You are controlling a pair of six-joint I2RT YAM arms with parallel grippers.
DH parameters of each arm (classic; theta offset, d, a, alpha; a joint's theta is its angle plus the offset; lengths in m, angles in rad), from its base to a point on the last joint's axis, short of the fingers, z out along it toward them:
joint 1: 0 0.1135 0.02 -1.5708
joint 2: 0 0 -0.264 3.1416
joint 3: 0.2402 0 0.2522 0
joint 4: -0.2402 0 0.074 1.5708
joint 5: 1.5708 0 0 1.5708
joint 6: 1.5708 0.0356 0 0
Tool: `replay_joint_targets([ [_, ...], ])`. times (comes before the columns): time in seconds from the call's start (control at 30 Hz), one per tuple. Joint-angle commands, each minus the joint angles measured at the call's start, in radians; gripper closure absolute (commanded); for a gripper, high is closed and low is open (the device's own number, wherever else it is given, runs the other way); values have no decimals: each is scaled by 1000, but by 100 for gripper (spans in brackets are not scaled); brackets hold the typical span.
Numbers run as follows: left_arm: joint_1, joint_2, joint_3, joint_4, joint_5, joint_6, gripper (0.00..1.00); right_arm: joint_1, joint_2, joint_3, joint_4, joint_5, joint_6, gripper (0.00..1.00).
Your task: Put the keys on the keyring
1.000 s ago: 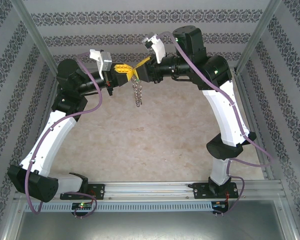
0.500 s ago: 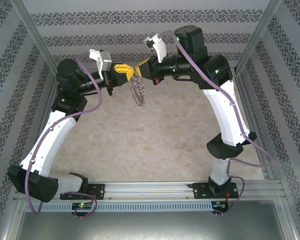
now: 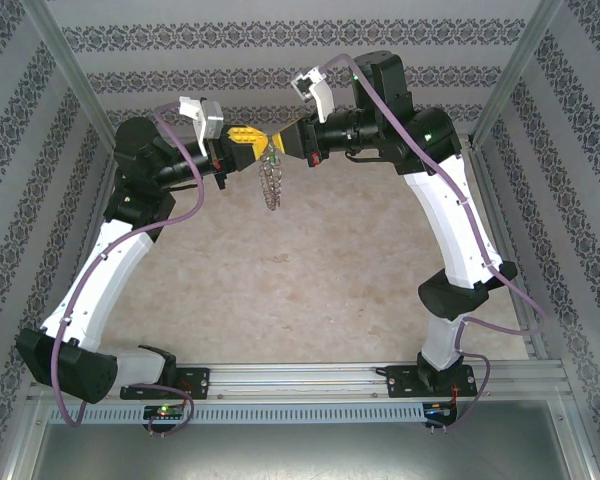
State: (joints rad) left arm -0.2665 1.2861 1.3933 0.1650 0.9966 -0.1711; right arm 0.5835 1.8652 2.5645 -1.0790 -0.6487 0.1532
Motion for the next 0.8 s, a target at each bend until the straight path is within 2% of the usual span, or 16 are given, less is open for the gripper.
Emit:
replay_joint_targets([
  [0.0, 4, -10, 46, 151, 10, -33, 100, -19, 16, -29, -19, -32, 59, 100],
  [0.07, 3, -6, 46, 163, 10, -42, 100, -35, 27, -30, -20, -49, 87, 96],
  [0.3, 3, -3, 47, 160, 10, -42, 100, -40, 7, -79, 66, -97, 114, 73],
  [0.63, 4, 4, 53, 159, 13, -42, 100, -39, -10, -97, 93, -108, 104, 77],
  [0.77, 4, 5, 54, 160, 17, -43, 100, -40, -40, -107, 81, -49, 66, 70],
])
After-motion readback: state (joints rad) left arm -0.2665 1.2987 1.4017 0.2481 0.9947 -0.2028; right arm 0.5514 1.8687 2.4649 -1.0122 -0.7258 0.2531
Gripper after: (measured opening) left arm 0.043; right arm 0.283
